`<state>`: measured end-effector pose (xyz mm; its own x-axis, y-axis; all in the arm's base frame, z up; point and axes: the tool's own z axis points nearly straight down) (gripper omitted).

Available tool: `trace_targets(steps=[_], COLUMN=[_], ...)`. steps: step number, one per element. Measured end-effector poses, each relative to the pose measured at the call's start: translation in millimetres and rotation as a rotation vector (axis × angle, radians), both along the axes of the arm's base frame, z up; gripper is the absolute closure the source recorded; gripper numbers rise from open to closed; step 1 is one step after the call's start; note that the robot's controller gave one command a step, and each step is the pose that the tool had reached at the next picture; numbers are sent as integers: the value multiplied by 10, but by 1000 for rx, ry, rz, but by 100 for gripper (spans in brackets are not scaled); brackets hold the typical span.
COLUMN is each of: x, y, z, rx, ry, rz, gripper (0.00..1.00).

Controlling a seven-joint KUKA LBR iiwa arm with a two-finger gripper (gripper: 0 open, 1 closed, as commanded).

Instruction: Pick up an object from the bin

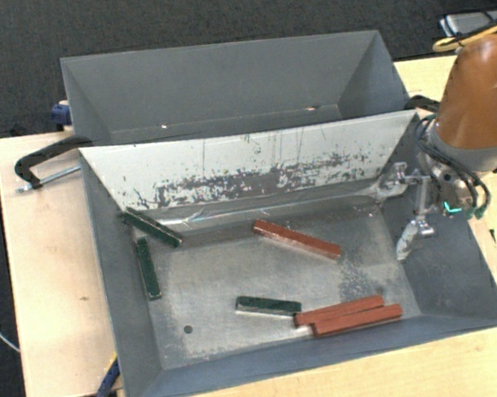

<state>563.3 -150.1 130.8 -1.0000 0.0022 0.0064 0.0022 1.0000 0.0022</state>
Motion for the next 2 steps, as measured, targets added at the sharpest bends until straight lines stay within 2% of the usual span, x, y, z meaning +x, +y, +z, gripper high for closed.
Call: trace_targets(steps=[1,2], x=[21,251], y=[4,587], z=[49,-548], rx=[-2,-1], ry=[-8,-8], rz=[2,-174], gripper=[0,100])
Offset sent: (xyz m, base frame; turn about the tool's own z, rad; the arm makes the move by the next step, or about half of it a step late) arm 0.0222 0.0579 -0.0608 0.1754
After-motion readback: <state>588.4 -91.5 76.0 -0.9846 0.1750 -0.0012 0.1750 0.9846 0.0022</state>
